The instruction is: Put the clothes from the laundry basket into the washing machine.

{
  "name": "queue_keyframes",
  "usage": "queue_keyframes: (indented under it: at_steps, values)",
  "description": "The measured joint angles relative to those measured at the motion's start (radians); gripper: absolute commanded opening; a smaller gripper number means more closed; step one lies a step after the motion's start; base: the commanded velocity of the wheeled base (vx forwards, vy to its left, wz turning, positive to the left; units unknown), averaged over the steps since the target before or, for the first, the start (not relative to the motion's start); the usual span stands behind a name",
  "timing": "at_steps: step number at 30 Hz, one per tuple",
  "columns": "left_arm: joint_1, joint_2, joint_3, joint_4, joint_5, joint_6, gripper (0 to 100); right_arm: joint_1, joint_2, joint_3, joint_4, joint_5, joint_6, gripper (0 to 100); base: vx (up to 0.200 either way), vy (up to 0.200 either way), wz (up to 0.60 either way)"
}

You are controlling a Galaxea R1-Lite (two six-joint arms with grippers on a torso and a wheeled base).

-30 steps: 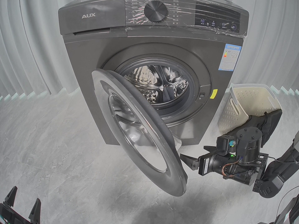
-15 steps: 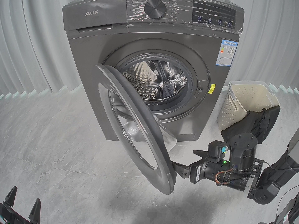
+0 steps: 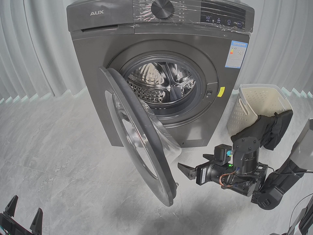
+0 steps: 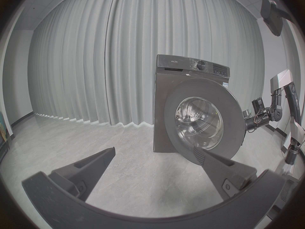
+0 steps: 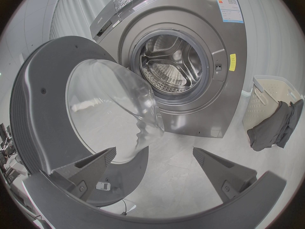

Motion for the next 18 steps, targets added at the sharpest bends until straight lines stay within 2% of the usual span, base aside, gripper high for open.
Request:
queue_keyframes:
  at_steps: [8,18]
  values:
    - [0.0,0.0,0.0,0.0,0.0,0.0,100,0.05,0.042,-0.011,-0.012,0.001,0.003,100,0.0,0.0,0.0]
    - [0.0,0.0,0.0,0.0,0.0,0.001,100,0.131,0.052,-0.014,-0.113,0.043,0.009,100,0.0,0.0,0.0]
